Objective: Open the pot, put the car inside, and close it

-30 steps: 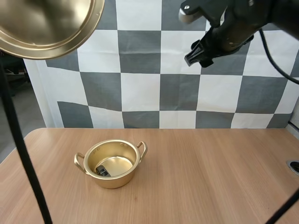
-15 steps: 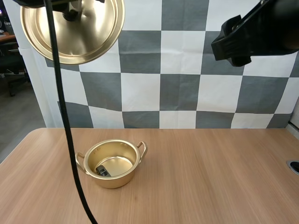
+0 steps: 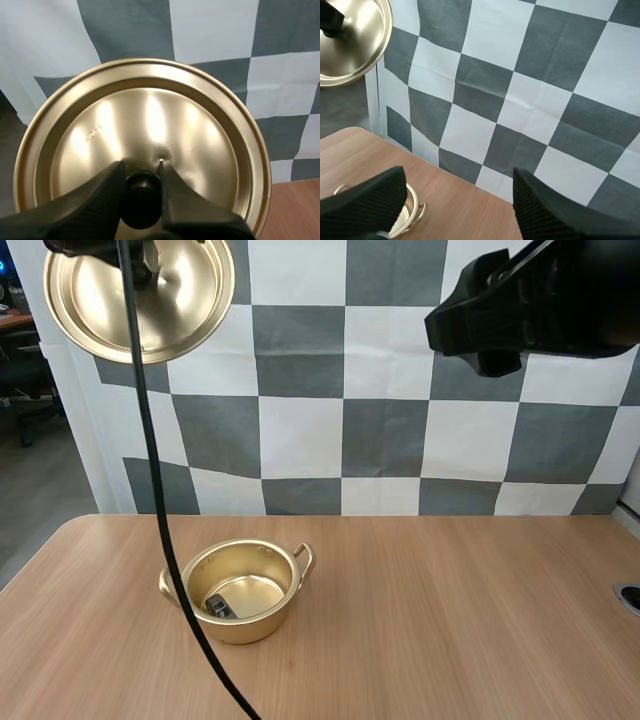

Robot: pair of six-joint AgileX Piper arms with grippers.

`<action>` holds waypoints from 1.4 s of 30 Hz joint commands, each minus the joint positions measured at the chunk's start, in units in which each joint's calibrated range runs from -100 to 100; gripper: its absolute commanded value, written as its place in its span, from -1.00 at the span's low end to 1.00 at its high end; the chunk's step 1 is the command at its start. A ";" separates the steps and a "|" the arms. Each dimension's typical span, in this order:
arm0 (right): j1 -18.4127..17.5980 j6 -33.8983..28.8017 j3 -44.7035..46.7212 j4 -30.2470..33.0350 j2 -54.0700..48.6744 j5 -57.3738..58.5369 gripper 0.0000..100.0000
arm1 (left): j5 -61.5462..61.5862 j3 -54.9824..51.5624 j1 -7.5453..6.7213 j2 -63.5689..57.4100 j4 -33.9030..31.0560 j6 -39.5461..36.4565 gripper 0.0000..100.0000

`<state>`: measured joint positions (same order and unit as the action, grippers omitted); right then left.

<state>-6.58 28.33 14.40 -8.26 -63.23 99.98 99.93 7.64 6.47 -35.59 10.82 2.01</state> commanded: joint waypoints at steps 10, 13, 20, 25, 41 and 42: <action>0.71 0.77 -0.05 -1.46 -0.70 0.02 1.00 | 0.07 -13.99 -0.07 0.17 3.31 -0.32 -1.00; 0.71 0.77 -0.05 -1.46 -0.70 0.02 1.00 | 0.07 -18.30 -0.07 0.03 3.57 -0.32 -1.00; 0.71 0.77 -0.05 -1.36 -0.70 0.02 1.00 | 0.07 -25.66 -0.07 0.03 3.91 -0.04 -1.00; 0.71 0.77 -0.05 -1.36 -0.70 0.02 1.00 | 0.07 -31.06 -0.07 0.03 6.81 1.46 -1.00; 0.71 0.77 -0.05 -1.36 -2.11 0.02 1.00 | 0.07 -40.74 -0.07 7.06 10.27 4.47 -1.00; 0.71 0.77 -0.05 -1.36 -2.24 0.02 1.00 | 0.07 -40.74 -0.07 7.66 10.27 4.47 -1.00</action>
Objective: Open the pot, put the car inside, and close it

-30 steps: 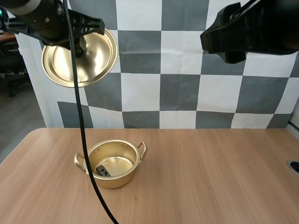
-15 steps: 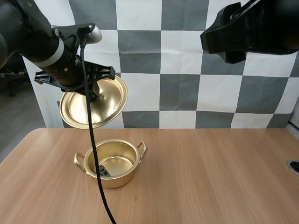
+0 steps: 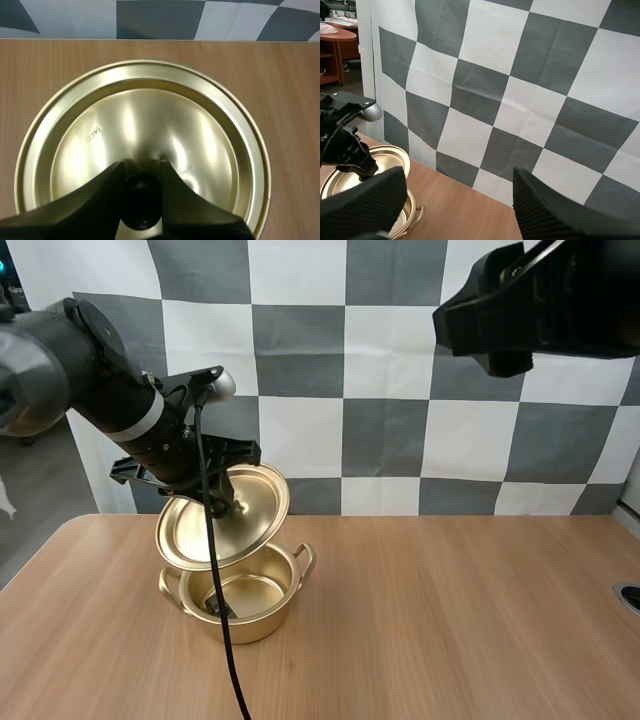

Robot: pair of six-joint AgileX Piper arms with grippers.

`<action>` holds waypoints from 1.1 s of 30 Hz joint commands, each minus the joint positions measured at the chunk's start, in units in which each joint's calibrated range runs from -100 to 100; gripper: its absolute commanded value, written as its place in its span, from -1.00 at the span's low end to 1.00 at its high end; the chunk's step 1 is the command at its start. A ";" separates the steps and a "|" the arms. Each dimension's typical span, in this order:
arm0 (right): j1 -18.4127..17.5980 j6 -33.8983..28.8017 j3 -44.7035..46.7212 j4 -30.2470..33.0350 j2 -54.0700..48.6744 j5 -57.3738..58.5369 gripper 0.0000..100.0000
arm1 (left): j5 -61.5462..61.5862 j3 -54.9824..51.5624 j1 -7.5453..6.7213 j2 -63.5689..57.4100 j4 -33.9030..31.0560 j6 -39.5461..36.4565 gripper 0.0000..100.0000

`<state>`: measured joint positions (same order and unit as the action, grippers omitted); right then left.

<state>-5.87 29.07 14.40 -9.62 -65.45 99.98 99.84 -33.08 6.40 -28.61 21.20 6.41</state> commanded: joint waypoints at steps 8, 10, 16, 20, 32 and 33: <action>0.31 0.02 -0.05 -0.15 -0.04 0.02 1.00 | 0.16 -0.02 -0.07 3.47 -0.77 0.07 -0.96; 0.33 0.02 -0.05 -0.56 -0.04 0.02 1.00 | 0.16 -0.02 -0.07 4.51 -0.93 0.07 -0.86; 0.80 0.02 -0.05 -0.91 -0.04 0.02 1.00 | 0.16 -0.02 -0.15 7.41 -0.73 0.17 -0.52; 1.04 0.02 -0.05 -1.29 -0.04 0.02 1.00 | 0.16 -0.02 -0.23 9.03 -0.30 0.44 -0.45; 1.04 0.31 -0.05 -1.30 -0.04 0.02 1.00 | 0.16 -4.29 -0.23 14.54 -0.07 2.01 -0.45; 1.04 0.31 -0.05 -1.30 -0.04 0.02 1.00 | 0.16 -4.81 -0.23 15.00 0.05 2.12 -0.45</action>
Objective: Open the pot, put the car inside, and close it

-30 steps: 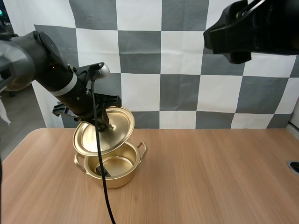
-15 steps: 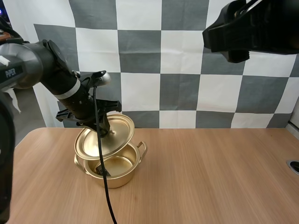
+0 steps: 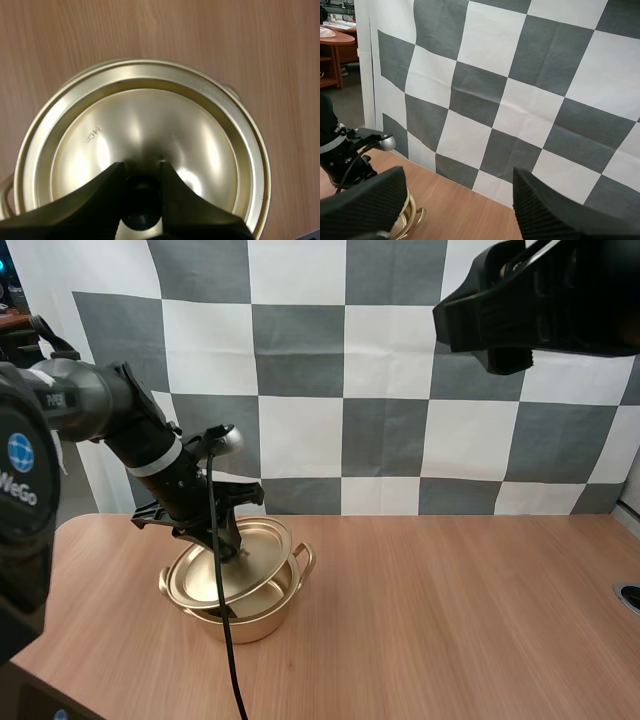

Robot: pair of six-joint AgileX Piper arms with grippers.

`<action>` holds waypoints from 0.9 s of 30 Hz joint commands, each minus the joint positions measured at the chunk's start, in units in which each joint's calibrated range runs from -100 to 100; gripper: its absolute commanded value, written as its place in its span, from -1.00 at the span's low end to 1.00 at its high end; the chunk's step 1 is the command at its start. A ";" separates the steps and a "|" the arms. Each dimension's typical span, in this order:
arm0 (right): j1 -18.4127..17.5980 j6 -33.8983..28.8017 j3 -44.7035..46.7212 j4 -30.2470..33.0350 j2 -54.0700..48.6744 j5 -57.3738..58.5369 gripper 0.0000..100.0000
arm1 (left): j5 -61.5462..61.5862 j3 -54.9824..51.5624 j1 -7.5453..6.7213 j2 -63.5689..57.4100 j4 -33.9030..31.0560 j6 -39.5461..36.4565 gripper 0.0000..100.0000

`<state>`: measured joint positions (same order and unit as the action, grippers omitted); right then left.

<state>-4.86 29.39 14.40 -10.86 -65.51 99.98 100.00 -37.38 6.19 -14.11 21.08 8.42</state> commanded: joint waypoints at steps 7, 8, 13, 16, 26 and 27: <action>0.03 -0.01 -0.05 -0.06 0.01 0.02 1.00 | 0.00 -1.01 -0.02 1.42 2.42 1.35 -0.45; 0.03 -0.01 -0.05 -0.06 0.01 0.02 1.00 | 0.00 -1.01 -0.02 1.42 2.47 1.35 -0.45; 0.03 -0.01 -0.05 -0.42 0.01 0.02 1.00 | 0.00 -1.01 -0.02 1.42 2.47 1.35 -0.45; 0.03 0.09 -0.05 -0.85 0.01 0.02 1.00 | 0.00 -1.01 -0.02 1.42 2.35 1.35 -0.45; 0.03 0.09 -0.05 -1.37 0.01 0.02 1.00 | -1.27 -1.12 -0.02 1.42 1.20 1.35 -0.45; 0.03 0.09 -0.05 -1.46 0.01 0.02 1.00 | -1.42 -1.12 -0.02 1.42 1.11 1.35 -0.45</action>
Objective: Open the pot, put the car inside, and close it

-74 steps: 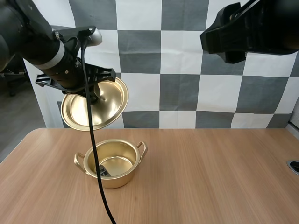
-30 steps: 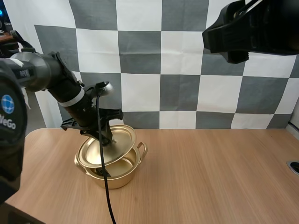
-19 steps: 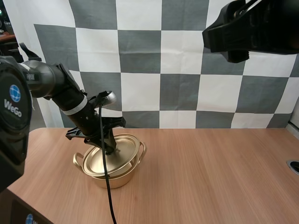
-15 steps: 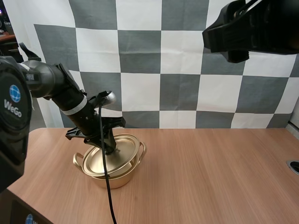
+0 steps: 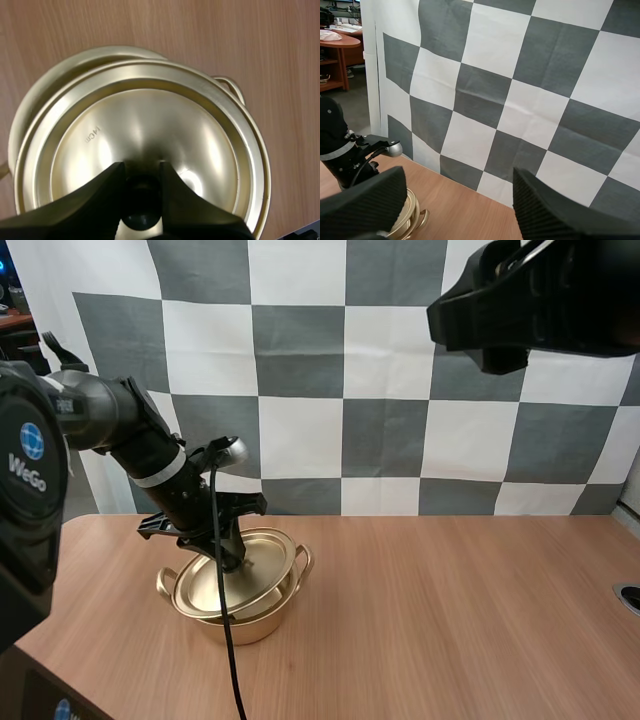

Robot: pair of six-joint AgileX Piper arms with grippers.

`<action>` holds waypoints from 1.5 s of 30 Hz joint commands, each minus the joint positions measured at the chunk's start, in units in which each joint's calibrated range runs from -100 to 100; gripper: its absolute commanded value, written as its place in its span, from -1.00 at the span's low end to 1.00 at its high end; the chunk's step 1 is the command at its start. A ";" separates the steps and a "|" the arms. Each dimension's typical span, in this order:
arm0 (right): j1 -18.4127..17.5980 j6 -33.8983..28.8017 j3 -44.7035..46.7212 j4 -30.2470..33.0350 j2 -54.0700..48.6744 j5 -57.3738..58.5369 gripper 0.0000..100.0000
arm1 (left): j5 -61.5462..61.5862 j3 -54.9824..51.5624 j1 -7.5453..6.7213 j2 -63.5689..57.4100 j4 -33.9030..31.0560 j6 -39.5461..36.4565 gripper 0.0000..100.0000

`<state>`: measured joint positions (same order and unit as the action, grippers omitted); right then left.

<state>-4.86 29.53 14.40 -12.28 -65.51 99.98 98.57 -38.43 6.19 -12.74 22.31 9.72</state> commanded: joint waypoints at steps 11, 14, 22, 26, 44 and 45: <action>0.03 -0.05 -0.05 -0.33 0.01 0.02 1.00 | -0.58 -0.10 -0.02 3.34 -0.39 0.05 -0.45; 0.03 0.21 -0.05 -0.31 0.01 0.02 1.00 | -0.58 -0.10 -0.02 4.29 -0.50 0.05 -0.45; 0.03 0.64 -0.05 -1.25 0.01 0.02 1.00 | -2.05 -0.10 -0.02 4.56 -0.50 0.05 -0.45; 0.03 0.64 -0.05 -1.25 0.01 0.02 1.00 | -2.24 -0.10 -0.02 4.56 -1.18 -0.13 -0.44; 0.03 0.64 -0.05 -1.25 0.01 0.02 1.00 | -2.60 -0.10 -0.02 4.56 -1.88 0.24 0.78; 0.03 0.73 -0.05 -1.24 0.01 0.02 1.00 | -2.60 -0.10 -0.02 4.56 -1.59 0.81 0.78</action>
<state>-4.86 30.13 14.40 -13.51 -65.51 99.98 95.98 -38.53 6.19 -8.22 20.42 10.00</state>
